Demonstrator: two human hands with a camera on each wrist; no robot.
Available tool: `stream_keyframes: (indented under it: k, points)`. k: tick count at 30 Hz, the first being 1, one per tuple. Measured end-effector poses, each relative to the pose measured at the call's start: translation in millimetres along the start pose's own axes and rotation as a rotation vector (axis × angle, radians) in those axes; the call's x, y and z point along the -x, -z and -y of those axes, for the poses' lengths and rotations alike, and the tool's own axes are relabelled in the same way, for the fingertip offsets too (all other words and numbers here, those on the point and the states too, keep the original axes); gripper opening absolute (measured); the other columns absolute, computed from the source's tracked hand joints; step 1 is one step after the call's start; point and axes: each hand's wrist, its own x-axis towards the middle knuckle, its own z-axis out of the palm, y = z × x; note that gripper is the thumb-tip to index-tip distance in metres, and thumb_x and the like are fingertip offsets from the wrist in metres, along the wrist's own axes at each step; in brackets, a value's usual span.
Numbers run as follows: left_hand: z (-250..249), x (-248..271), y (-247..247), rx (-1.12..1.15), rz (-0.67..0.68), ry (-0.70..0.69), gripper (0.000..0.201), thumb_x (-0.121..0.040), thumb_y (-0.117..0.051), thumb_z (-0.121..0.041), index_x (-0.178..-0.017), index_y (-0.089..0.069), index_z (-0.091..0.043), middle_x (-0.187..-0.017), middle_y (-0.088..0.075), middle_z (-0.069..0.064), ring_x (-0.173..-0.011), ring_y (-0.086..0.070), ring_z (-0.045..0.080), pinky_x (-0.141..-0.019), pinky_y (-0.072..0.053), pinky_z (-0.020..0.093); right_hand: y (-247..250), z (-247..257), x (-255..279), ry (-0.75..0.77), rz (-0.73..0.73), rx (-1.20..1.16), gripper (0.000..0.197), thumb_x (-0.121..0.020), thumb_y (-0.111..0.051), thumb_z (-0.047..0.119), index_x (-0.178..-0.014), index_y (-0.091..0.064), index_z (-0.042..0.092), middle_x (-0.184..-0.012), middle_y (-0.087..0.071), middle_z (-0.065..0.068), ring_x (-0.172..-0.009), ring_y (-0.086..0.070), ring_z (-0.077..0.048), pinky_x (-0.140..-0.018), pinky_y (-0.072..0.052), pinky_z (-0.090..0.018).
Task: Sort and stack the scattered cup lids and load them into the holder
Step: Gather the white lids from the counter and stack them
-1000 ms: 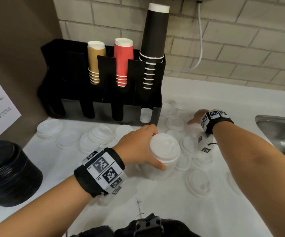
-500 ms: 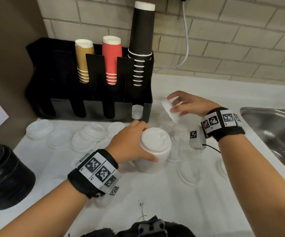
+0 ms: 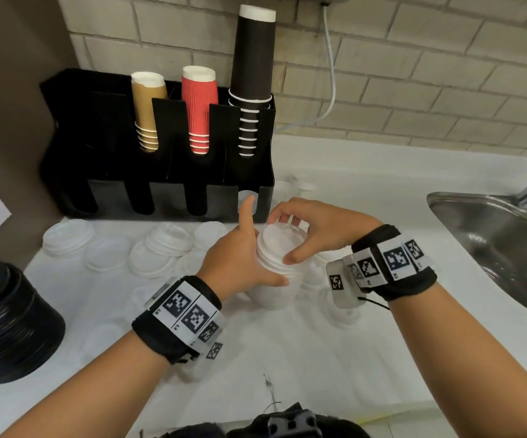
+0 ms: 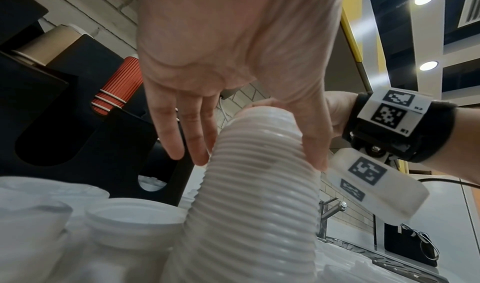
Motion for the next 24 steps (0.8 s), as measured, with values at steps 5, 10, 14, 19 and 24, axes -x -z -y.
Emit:
stream_keyframes:
  k: [5,10,14,19,24]
  points:
    - [-1,0,1,-0.005,0.018,0.015,0.147,-0.052,-0.093,-0.038,-0.149,0.018,-0.035,-0.09,-0.052,-0.018,-0.086,-0.062,0.009,-0.08,-0.055,0.033,-4,10,1,-0.019,0.011,0.064,0.065,-0.068,-0.083,0.029,-0.124,-0.05,0.031,-0.114,-0.045,0.007,-0.106,-0.047,-0.013,-0.091,-0.043,-0.026]
    - [-2,0,3,-0.028,0.04,0.022,0.137,-0.051,-0.092,-0.045,-0.151,0.002,-0.035,-0.105,-0.053,-0.014,-0.099,-0.06,0.014,-0.086,-0.052,0.034,-7,12,-2,-0.03,0.01,0.087,0.067,-0.068,-0.083,0.03,-0.126,-0.049,0.03,-0.114,-0.043,0.008,-0.107,-0.045,-0.012,-0.091,-0.042,-0.026]
    - [-5,-1,3,-0.065,0.032,0.024,0.092,-0.049,-0.088,-0.054,-0.127,-0.044,-0.032,-0.115,-0.055,-0.012,-0.105,-0.057,0.013,-0.088,-0.051,0.037,-9,9,-2,-0.014,0.005,0.064,0.068,-0.065,-0.085,0.031,-0.123,-0.05,0.031,-0.116,-0.046,0.007,-0.105,-0.046,-0.011,-0.085,-0.042,-0.021]
    - [-6,-5,7,-0.101,0.053,0.049,0.084,-0.049,-0.086,-0.058,-0.121,-0.052,-0.03,-0.113,-0.061,-0.013,-0.102,-0.059,0.012,-0.088,-0.051,0.039,19,-13,-13,-0.046,-0.003,-0.21,0.035,-0.075,-0.079,0.034,-0.104,-0.059,0.033,-0.109,-0.062,0.01,-0.102,-0.06,-0.006,-0.079,-0.047,-0.014]
    - [-7,-6,12,-0.144,0.08,0.056,0.083,-0.049,-0.085,-0.061,-0.119,-0.052,-0.032,-0.113,-0.06,-0.015,-0.103,-0.057,0.01,-0.088,-0.05,0.035,32,-56,-75,-0.317,-0.145,0.085,0.026,-0.095,-0.05,0.018,-0.116,-0.063,0.013,-0.127,-0.058,-0.008,-0.119,-0.052,-0.024,-0.099,-0.038,-0.028]
